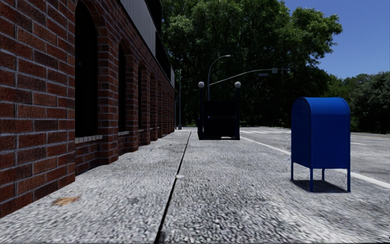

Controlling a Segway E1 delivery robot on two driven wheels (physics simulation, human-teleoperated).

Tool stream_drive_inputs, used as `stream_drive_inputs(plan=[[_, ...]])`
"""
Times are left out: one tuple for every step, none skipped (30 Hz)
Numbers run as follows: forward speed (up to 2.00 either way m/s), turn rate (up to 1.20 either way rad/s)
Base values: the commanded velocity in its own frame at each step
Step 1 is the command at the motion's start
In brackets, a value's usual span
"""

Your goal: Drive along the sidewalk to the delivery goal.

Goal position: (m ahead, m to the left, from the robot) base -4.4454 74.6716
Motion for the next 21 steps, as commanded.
stream_drive_inputs(plan=[[2.0,0.0],[2.0,0.0],[2.0,0.0],[2.0,0.0],[2.0,0.0],[2.0,0.0],[2.0,0.0],[2.0,0.0],[2.0,0.04],[2.0,0.21],[2.0,0.47],[2.0,0.66],[2.0,0.66],[2.0,0.72],[2.0,0.74],[2.0,0.73],[2.0,0.27],[2.0,0.07],[2.0,0.0],[2.0,0.0],[2.0,0.0]])
